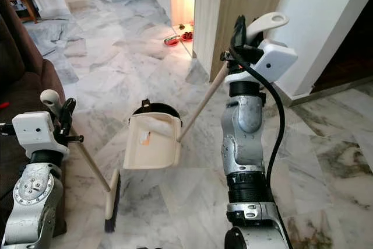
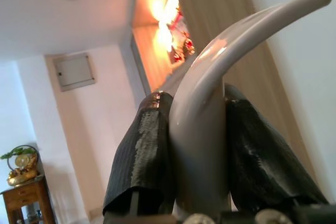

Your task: Sweep floor

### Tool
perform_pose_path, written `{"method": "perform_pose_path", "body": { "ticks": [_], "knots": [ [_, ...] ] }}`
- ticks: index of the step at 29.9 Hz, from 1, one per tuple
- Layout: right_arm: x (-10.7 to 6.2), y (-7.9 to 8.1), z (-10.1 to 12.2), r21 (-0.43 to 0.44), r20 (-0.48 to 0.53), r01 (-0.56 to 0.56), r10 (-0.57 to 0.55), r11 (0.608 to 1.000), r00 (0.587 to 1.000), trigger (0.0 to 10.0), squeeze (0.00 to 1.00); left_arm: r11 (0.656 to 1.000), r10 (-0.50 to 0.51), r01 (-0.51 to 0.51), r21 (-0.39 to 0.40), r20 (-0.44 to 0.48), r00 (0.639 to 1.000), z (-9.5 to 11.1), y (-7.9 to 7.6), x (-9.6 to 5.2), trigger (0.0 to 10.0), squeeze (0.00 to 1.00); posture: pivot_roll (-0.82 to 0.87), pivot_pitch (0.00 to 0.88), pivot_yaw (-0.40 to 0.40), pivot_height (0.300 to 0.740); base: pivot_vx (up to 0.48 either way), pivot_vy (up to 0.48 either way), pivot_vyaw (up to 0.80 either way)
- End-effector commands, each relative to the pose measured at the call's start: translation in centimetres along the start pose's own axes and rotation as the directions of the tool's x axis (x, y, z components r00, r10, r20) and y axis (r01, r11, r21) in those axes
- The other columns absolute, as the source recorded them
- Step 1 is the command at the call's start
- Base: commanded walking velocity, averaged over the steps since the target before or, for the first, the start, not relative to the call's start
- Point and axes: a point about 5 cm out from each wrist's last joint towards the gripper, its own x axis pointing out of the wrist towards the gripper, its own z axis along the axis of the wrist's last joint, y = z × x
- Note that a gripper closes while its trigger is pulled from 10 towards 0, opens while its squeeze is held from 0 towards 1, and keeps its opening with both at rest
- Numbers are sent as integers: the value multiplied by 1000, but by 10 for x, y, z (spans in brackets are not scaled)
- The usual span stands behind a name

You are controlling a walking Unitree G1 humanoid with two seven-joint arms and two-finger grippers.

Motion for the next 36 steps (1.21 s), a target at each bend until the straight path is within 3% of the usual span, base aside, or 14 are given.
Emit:
{"method": "perform_pose_path", "body": {
  "ticks": [1,5,12,17,36],
  "knots": [
    [11,7,15,-4,84,-33,33,999,996,10000,0,1000,4,-6,29,39,999,11,6,-2,10000,0,58,87,40,740,0,0,0],
    [14,3,16,-14,85,-33,34,999,996,10000,0,997,27,-28,65,21,999,10,21,-12,10000,0,65,94,40,740,0,0,0],
    [12,6,12,-1,83,-23,23,1000,996,10000,0,998,37,-38,55,6,999,12,23,-24,10000,0,73,88,36,740,0,0,0],
    [11,9,9,12,69,-36,35,999,997,10000,0,998,47,-46,47,-1,999,12,21,-25,10000,0,77,79,34,740,0,0,0],
    [6,14,6,22,55,-70,68,997,996,10000,0,997,52,-51,52,-29,998,9,20,-28,10000,0,76,60,30,740,333,0,22]
  ]
}}
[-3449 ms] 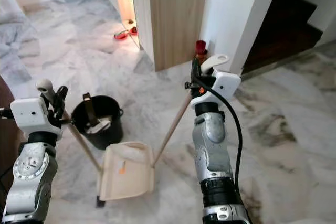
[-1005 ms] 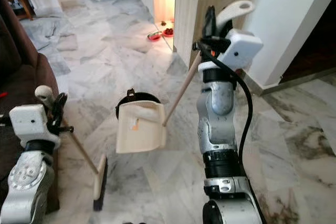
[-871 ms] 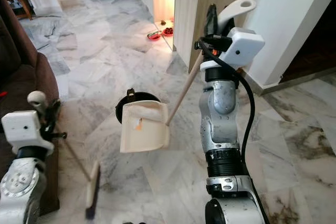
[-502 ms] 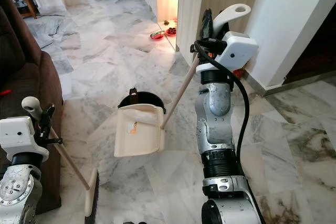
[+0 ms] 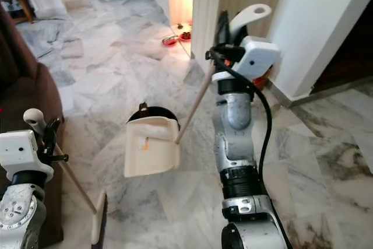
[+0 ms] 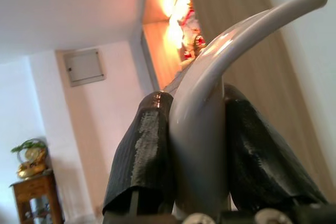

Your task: Sweep floor

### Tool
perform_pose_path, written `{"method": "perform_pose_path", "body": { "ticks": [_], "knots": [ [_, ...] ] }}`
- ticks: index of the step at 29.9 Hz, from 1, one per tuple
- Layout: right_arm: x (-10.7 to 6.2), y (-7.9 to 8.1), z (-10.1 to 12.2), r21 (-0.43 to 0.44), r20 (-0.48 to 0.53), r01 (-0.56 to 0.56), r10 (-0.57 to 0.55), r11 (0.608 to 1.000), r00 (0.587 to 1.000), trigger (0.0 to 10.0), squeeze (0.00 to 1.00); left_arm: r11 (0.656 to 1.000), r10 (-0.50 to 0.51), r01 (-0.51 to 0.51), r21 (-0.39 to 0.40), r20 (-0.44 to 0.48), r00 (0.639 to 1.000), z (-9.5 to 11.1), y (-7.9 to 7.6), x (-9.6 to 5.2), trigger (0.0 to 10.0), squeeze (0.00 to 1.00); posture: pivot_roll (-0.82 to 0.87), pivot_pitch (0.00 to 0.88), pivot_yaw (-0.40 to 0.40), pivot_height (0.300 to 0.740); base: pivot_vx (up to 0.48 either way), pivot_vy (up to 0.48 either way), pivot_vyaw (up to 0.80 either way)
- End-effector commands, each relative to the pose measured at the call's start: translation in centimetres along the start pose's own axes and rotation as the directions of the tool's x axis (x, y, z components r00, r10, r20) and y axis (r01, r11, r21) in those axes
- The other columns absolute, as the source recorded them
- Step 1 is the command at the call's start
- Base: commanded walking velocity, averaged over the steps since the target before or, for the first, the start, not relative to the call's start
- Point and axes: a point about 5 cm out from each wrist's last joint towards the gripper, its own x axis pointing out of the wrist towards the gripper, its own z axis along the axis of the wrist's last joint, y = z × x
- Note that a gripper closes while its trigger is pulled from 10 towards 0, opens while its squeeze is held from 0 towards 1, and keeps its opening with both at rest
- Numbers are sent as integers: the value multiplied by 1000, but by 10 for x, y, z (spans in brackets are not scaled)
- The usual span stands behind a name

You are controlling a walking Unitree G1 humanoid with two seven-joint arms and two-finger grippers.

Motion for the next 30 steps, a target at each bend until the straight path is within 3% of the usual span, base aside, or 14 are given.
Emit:
{"method": "perform_pose_path", "body": {
  "ticks": [1,10,15,30],
  "knots": [
    [6,2,14,3,66,-12,11,1000,998,10000,0,1000,3,-3,-2,41,999,10,-1,0,10000,0,76,60,30,740,382,0,419],
    [7,4,14,16,71,-25,24,1000,997,10000,0,1000,11,-11,-4,45,999,11,0,1,10000,0,79,69,27,740,380,0,197],
    [7,5,14,15,68,-29,27,999,997,10000,0,1000,14,-14,-2,46,999,12,0,2,10000,0,78,71,26,740,381,0,705],
    [11,1,20,30,103,6,-9,1000,995,10000,0,1000,17,-17,1,55,998,14,2,2,10000,0,84,77,26,740,380,0,0]
  ]
}}
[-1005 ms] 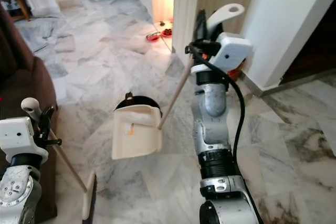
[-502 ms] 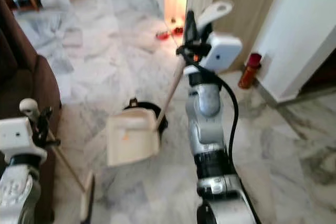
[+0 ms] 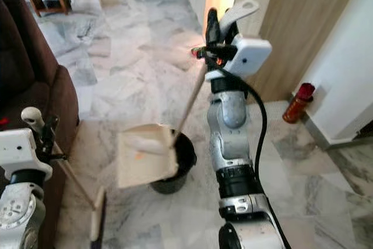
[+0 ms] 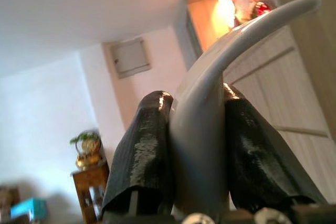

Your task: Sweep floor

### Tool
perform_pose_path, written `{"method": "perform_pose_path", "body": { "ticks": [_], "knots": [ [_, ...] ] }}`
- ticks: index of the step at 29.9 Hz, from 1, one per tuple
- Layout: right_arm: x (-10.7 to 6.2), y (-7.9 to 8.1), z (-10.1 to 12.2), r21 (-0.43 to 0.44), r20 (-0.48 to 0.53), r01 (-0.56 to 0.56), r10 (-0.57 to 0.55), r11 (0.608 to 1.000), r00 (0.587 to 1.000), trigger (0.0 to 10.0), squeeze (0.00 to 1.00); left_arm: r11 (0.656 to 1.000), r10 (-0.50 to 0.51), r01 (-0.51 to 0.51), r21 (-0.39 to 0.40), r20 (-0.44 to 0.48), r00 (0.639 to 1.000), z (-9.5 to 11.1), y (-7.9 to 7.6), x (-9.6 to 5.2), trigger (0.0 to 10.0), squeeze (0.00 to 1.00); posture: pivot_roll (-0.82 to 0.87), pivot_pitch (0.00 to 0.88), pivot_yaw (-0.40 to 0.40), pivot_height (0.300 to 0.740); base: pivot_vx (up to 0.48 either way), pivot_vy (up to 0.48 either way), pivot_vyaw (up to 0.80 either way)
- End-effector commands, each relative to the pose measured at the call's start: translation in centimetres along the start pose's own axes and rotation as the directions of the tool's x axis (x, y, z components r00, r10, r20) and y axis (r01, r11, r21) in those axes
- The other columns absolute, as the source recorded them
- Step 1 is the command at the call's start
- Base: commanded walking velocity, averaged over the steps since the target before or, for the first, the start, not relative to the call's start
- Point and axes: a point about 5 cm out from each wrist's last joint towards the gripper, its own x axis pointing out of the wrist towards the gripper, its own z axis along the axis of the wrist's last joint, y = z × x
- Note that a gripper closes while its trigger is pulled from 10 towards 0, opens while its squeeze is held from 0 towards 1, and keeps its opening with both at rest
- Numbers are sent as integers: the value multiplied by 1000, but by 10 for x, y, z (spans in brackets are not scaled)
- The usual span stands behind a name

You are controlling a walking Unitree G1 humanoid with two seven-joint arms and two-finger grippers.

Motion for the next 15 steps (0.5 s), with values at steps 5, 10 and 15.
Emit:
{"method": "perform_pose_path", "body": {
  "ticks": [5,10,15],
  "knots": [
    [6,-8,16,-29,85,23,-20,999,996,10000,0,1000,-5,5,-2,47,999,11,-2,1,10000,0,83,80,27,740,379,0,0],
    [6,-8,17,-30,88,26,-23,999,996,10000,0,1000,-7,7,-2,49,999,11,-2,1,10000,0,82,84,26,740,381,0,0],
    [6,-9,17,-26,88,30,-28,999,996,10000,0,1000,-8,8,-5,54,998,12,-3,1,10000,0,82,84,26,740,375,0,0]
  ]
}}
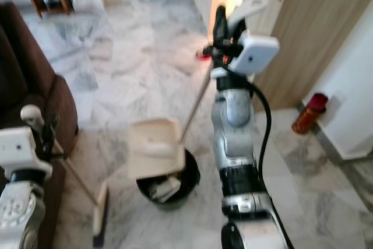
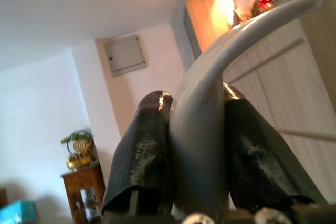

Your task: Sweep floor

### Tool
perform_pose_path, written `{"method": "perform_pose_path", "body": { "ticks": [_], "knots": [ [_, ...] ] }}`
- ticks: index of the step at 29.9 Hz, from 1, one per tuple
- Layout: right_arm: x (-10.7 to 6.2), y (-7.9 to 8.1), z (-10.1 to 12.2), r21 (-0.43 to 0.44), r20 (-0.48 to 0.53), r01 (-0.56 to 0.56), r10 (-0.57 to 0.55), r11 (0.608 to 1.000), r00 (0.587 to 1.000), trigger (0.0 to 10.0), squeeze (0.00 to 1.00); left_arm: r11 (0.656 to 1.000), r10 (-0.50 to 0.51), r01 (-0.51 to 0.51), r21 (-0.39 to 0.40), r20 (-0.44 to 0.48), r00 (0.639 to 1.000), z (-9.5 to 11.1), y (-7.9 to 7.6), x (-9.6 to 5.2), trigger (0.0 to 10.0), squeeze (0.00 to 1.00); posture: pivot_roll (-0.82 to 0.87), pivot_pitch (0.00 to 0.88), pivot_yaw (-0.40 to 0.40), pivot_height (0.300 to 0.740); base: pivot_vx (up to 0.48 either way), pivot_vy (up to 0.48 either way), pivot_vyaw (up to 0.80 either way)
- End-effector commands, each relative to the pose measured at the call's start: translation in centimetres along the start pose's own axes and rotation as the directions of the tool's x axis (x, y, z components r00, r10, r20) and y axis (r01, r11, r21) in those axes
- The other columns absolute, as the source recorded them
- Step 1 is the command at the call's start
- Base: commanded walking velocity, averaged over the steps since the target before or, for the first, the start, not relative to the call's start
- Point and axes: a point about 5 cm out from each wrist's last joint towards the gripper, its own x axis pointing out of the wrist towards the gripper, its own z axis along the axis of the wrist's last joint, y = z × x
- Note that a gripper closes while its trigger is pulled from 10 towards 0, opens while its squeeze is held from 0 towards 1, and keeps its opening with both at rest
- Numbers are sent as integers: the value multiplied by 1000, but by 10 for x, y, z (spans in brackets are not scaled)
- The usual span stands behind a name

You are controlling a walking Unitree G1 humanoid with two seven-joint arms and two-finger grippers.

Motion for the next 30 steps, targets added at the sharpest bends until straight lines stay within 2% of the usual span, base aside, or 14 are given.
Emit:
{"method": "perform_pose_path", "body": {
  "ticks": [1,21,23,30],
  "knots": [
    [6,-4,14,-4,71,12,-11,1000,997,10000,0,1000,-2,2,-3,43,999,9,-1,0,10000,0,82,84,26,740,356,0,0],
    [6,-15,21,-66,103,12,-5,998,995,10000,0,1000,-16,17,-11,56,998,10,-4,0,10000,0,79,70,23,740,32,0,0],
    [6,-12,23,-76,110,-12,20,997,994,10000,0,1000,-16,17,-13,59,998,11,-4,1,10000,0,80,71,22,740,0,0,0],
    [-6,17,23,-150,119,-189,208,970,971,10000,0,1000,-15,16,-13,57,998,10,-4,0,10000,0,79,71,19,740,0,0,0]
  ]
}}
